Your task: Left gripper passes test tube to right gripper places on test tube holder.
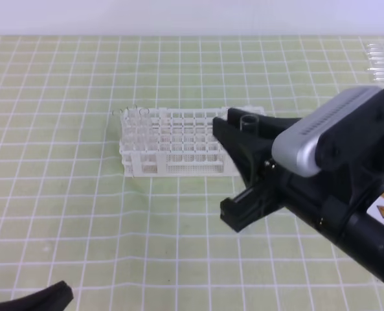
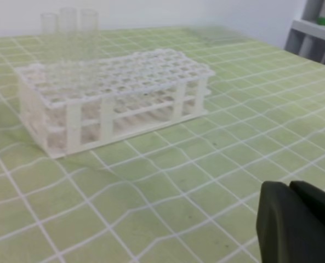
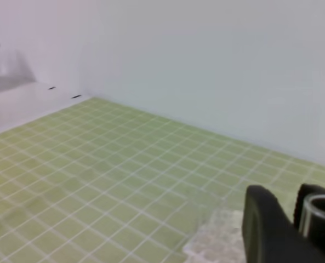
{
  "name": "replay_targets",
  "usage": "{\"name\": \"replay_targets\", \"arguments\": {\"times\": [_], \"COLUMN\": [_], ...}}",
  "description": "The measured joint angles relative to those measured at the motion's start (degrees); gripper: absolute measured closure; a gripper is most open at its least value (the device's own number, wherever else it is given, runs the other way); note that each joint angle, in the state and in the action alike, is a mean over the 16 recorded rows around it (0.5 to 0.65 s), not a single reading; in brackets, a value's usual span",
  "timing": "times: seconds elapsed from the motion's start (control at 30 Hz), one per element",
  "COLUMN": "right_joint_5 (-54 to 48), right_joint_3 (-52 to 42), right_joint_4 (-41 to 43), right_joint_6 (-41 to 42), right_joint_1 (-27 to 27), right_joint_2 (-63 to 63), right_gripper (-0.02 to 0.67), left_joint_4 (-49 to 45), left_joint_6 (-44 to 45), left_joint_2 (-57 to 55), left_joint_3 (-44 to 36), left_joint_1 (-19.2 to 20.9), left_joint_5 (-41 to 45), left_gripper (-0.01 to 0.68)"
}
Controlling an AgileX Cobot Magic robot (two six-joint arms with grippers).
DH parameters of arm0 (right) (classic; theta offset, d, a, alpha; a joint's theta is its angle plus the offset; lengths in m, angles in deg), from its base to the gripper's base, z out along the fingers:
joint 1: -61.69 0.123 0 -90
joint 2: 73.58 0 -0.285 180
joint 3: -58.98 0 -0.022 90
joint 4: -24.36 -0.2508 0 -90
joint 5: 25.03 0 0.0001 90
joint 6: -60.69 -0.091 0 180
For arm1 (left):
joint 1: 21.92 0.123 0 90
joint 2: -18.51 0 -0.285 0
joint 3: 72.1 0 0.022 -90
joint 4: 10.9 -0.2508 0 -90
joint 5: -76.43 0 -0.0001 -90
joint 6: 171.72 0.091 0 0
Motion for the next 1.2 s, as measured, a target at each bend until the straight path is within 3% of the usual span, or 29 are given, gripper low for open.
{"name": "replay_targets", "arguments": {"times": [0.7, 1.07, 1.2], "right_joint_5": [7.27, 2.02, 0.2], "right_joint_3": [0.6, 3.43, 3.5], "right_joint_4": [-4.03, -2.33, 2.26], "right_joint_6": [4.46, 4.26, 0.67], "right_joint_1": [-1.92, -7.08, -8.38], "right_joint_2": [3.8, 5.5, 5.68], "right_gripper": [0.565, 0.565, 0.565], "left_joint_4": [-0.34, -1.39, -1.94], "left_joint_6": [-0.04, -0.09, -0.09], "left_joint_2": [0.0, 0.03, 0.03], "left_joint_3": [-2.96, -2.86, -2.86], "left_joint_1": [0.0, -0.01, -0.01], "left_joint_5": [4.36, 4.26, 4.3], "left_gripper": [0.675, 0.675, 0.675]}}
